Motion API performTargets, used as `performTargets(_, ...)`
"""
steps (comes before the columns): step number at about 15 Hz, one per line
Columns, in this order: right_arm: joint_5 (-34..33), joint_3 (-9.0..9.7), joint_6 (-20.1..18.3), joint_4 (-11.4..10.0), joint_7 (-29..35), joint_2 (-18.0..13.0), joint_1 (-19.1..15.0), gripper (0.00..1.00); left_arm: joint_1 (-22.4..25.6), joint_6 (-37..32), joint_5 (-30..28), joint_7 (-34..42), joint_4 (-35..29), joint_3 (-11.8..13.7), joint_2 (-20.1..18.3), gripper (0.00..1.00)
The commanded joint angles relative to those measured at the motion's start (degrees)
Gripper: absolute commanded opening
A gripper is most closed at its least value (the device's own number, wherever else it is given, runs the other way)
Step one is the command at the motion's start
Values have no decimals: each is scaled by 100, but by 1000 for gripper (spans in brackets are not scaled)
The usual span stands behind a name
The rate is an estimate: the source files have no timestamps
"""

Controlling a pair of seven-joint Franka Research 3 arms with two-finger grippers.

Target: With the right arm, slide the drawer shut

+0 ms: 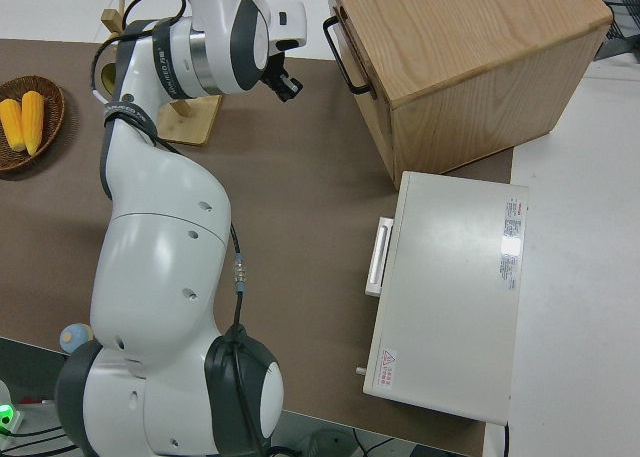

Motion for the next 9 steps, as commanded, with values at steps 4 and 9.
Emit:
performTargets(4, 250, -244, -876, -474, -1680, -851, 62, 0, -99, 2, 72, 43, 117, 95, 76, 995)
performTargets(9, 602, -736, -1000, -1072, -2788, -1414, 133, 0, -99, 2, 72, 43, 117, 95, 76, 998)
